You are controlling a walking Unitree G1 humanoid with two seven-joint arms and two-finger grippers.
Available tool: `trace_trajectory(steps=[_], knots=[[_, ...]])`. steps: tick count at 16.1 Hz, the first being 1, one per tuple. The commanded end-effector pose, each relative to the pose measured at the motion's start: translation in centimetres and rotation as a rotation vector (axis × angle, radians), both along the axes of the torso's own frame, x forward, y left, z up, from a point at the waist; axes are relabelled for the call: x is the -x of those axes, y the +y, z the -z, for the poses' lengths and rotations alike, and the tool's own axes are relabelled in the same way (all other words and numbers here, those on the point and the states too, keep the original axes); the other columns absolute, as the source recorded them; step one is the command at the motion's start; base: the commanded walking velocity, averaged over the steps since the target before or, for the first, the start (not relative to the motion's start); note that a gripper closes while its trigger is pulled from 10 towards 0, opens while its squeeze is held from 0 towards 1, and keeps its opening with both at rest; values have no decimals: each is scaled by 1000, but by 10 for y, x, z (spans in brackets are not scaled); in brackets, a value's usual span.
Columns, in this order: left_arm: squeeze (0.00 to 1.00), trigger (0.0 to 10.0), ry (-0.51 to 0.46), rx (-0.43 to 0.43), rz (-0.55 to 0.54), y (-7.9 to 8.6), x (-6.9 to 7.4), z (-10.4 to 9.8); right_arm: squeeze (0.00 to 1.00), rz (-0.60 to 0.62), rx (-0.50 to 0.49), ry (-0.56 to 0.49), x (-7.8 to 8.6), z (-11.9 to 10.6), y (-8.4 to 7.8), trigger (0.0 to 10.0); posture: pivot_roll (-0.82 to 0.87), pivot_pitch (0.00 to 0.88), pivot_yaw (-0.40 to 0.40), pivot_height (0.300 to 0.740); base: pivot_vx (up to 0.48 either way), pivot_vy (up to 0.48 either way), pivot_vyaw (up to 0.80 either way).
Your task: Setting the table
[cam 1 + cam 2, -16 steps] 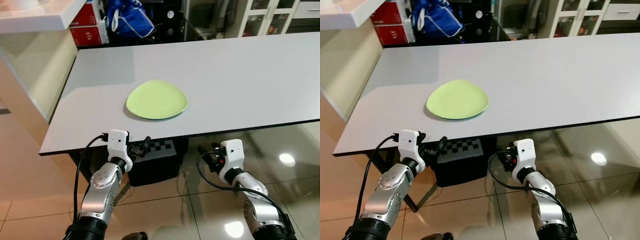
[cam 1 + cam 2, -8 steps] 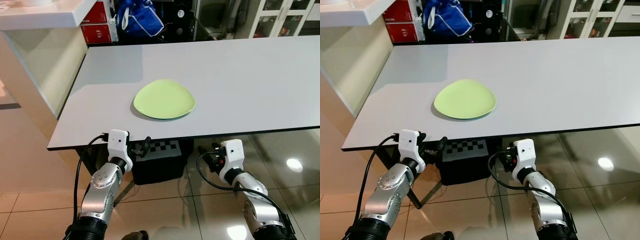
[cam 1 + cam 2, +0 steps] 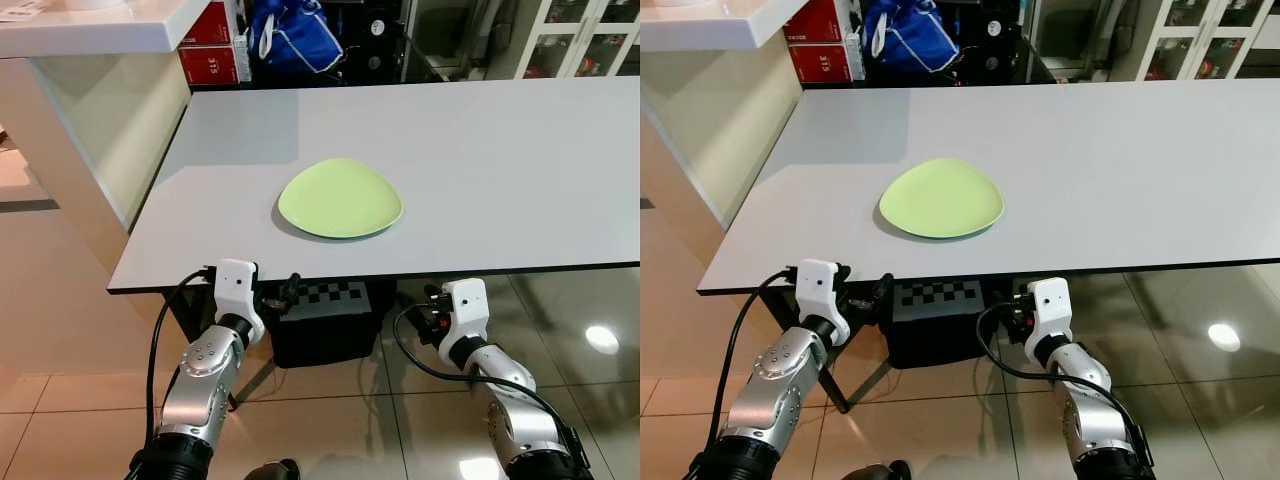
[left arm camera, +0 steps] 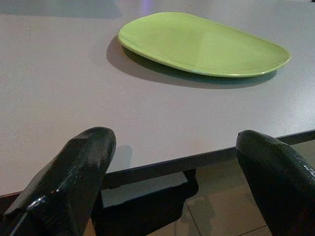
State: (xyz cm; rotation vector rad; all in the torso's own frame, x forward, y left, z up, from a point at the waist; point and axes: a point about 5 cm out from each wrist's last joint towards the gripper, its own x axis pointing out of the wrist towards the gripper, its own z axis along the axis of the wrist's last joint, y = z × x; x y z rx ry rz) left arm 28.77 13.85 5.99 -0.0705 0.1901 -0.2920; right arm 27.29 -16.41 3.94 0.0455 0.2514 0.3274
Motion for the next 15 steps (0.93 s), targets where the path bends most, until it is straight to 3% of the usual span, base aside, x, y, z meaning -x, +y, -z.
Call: trace_trajectory(steps=[1,2,6,8,10,15], knots=[[0,10000,-1,-3,3,2,0,1,0,40,-22,-33,-3,-5,-5,10000,-66,0,60,740,0,0,431],[0,10000,-4,6,1,3,-1,0,0,64,-66,-52,-5,-10,-8,10000,-66,0,59,740,0,0,438],[0,10000,-10,12,-2,2,-3,-1,0,70,-68,-65,-7,-13,-9,10000,-65,0,54,740,0,0,431],[0,10000,-9,14,-1,1,-2,-1,0,63,-132,-46,-6,-13,-5,10000,-66,0,54,740,0,0,431],[0,10000,-10,10,-6,2,-2,-1,31,53,-132,-49,-7,-14,-2,10000,-62,0,54,740,0,0,434],[0,10000,-13,-45,2,3,-3,0,0,109,-124,-24,-9,-10,-9,10000,-60,0,56,740,0,0,81]])
